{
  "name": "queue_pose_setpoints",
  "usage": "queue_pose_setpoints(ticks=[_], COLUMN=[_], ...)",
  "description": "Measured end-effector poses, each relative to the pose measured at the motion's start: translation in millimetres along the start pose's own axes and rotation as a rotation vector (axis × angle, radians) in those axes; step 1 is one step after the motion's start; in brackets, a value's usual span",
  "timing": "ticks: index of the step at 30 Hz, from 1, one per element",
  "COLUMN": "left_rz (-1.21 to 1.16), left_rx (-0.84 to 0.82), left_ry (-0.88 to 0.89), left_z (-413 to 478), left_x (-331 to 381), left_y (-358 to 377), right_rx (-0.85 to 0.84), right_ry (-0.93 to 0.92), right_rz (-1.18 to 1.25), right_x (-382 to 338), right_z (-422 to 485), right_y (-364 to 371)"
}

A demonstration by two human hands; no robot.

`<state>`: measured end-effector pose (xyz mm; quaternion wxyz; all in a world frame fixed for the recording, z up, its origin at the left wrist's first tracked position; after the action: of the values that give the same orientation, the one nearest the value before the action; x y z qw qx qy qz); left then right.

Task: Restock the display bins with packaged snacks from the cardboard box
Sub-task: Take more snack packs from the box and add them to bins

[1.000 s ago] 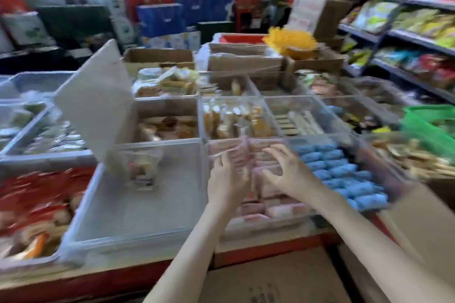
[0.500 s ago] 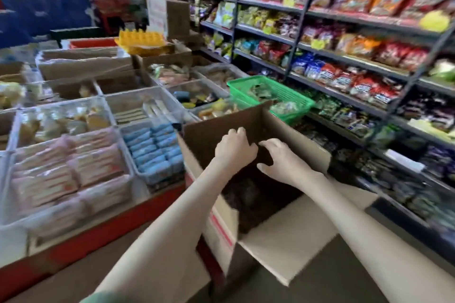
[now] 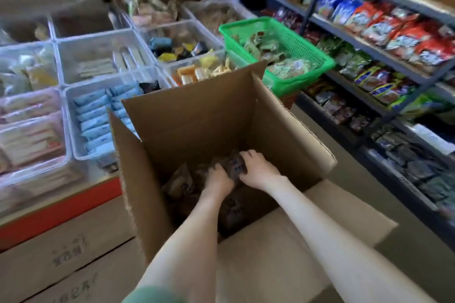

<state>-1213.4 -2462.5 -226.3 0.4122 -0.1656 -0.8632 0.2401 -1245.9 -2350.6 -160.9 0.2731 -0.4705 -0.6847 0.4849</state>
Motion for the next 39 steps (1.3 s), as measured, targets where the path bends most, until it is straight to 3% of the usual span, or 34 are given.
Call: queue_pose_setpoints(ticks=[5,10,17,23,31,39], left_rz=[-0.017,-0.115,-0.457,-0.645,-0.846,-0.840], left_rx=[-0.043,-0.077,-0.005,0.052,-0.139,-0.167], left_ry=[-0.132,-0.220,-0.201,-0.211,-0.419,-0.322], left_z=[50.7,95.1,152.0,177.0,150.8,103.9], left_x=[-32.8,-46.4,-45.9,-38.0,-30.2,7.3], left_y=[21.7,48.3,89.3,106.8,88.3,47.6], right_rx=[-0.168,-0.285,-0.363,-0.338,-0.383,-0.315], right_ry=[0.053,0.207,0.318,0.312,0.404,0.319], right_rz=[0.002,0.160,0.307,0.641,0.946,1.116], right_x=[24.1,48.4,64.5,73.7,76.6,69.1], right_z=[76.3,138.2,205.9,231.8,206.8,150.2], right_y=[62.7,116.3,174.8,210.0,182.1,97.8])
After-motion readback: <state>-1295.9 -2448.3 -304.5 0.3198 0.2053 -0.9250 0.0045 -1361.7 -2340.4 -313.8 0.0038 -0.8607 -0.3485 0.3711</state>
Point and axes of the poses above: each hand's wrist, its own z-axis towards the middle knuckle, its own y-axis out of the palm, x = y × z, the point moved 2 cm from there along z, towards the middle knuckle, and after that the axes turned 13 degrees about -z, right-handed, at the moved point
